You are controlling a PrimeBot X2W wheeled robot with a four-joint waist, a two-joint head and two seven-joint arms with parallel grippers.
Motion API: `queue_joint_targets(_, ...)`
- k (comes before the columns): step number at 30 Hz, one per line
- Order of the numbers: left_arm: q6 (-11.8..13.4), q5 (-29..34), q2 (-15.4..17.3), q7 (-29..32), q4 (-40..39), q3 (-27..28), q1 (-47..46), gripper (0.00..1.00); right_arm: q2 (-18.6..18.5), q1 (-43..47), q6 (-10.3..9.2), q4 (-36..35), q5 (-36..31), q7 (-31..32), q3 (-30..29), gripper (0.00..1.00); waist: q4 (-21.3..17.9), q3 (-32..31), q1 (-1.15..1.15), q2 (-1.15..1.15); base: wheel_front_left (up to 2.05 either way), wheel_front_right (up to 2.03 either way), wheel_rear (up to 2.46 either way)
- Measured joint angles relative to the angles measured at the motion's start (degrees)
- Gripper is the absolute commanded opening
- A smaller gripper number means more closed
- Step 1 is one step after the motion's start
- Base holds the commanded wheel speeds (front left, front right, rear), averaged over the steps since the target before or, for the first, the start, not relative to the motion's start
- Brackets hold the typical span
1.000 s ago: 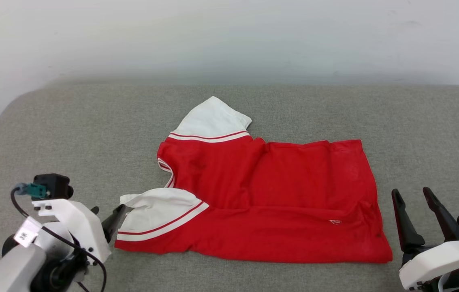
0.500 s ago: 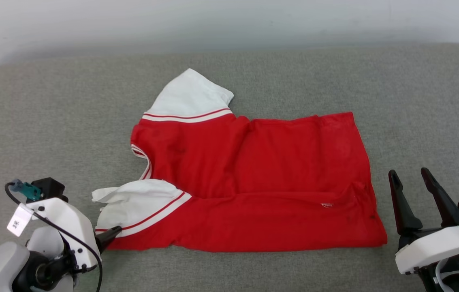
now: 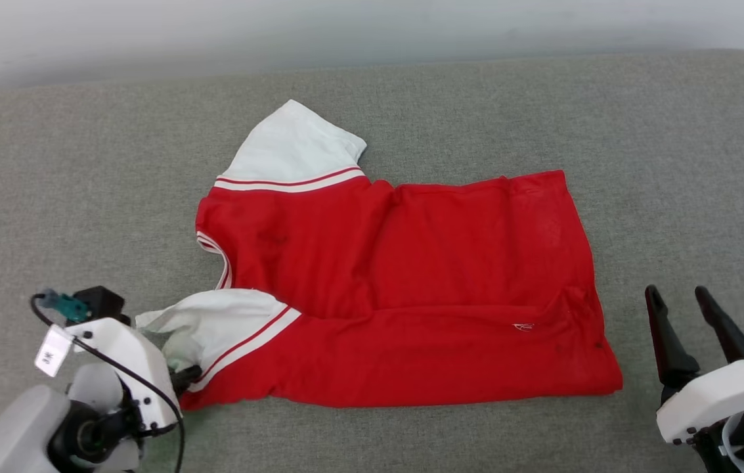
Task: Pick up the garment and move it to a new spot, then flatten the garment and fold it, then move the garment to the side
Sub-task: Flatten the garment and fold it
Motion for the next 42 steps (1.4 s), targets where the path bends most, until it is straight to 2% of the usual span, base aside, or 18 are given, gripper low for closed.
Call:
queue_joint_targets(2, -0.9, 0.3, -1.2, -0.6, 0.5, -0.8, -0.2, 0.00, -0.2, 0.4, 0.00, 0.4, 1.3, 3.2, -0.4, 1.00, 0.3, -0.3, 0.00, 0.00, 0.00, 0.00, 0.00)
queue_joint_targets(7, -2.4, 2.2, -1.7, -3.3, 1.1, -1.3, -0.5, 0.00, -1.9, 1.8, 0.00, 0.7, 4.1, 14.3, -1.1, 1.00, 1.0, -1.7, 0.00, 0.00, 0.00, 0.00, 0.00)
queue_joint_targets(12, -1.5, 4.4, -0.9, -6.5, -2.7, -0.9, -0.5, 0.00, -5.1, 2.3, 0.00, -0.1, 6.3, 26.2, -0.2, 1.00, 1.9, -3.2, 0.00, 0.00, 0.00, 0.00, 0.00)
queue_joint_targets(17, 0.2, 6.0, 0.8, -8.2, -7.7, 0.0, -0.4, 0.00, -6.2, 0.3, 0.00, 0.0, 7.1, 30.8, 2.5, 1.00, 3.2, -2.8, 0.01, -0.01, 0.00, 0.00, 0.00)
queue_joint_targets(25, 1.2, 7.3, 1.0, -9.2, -11.1, 0.1, -0.4, 0.00, -6.9, -4.9, 0.00, 8.3, 8.8, 34.3, 6.0, 1.00, 5.0, 0.4, 0.01, 0.00, 0.00, 0.00, 0.00)
queue_joint_targets(26, 1.2, 7.4, 1.0, -9.4, -11.1, 0.1, -0.4, 0.00, -6.8, -5.2, 0.00, 9.6, 9.1, 35.4, 6.2, 0.43, 5.2, 0.7, 0.01, -0.01, 0.00, 0.00, 0.00)
queue_joint_targets(27, 1.2, 7.6, 0.9, -9.5, -11.0, 0.1, -0.4, 0.00, -6.8, -5.4, 0.00, 10.1, 9.1, 36.1, 6.4, 0.26, 5.4, 0.9, 0.01, -0.01, 0.00, 0.00, 0.00)
queue_joint_targets(28, 1.2, 7.6, 0.7, -9.8, -11.0, 0.1, -0.4, 0.00, -6.7, -5.7, -0.01, 10.6, 9.5, 36.7, 6.5, 0.00, 5.6, 1.1, 0.01, -0.01, 0.00, 0.00, 0.00)
queue_joint_targets(36, 0.7, 7.9, 0.1, -11.6, -10.0, 0.1, -0.4, 0.00, -7.2, -7.5, 0.00, 11.9, 10.6, 38.7, 7.7, 0.00, 5.8, 0.8, 0.01, -0.01, 0.00, 0.00, 0.00)
queue_joint_targets(42, 0.6, 9.2, 0.0, -14.1, -9.5, 0.0, 0.5, 0.00, -8.5, -7.9, 0.01, 10.9, 10.4, 38.2, 8.4, 0.00, 5.7, -2.0, 0.01, -0.01, 0.00, 0.00, 0.00)
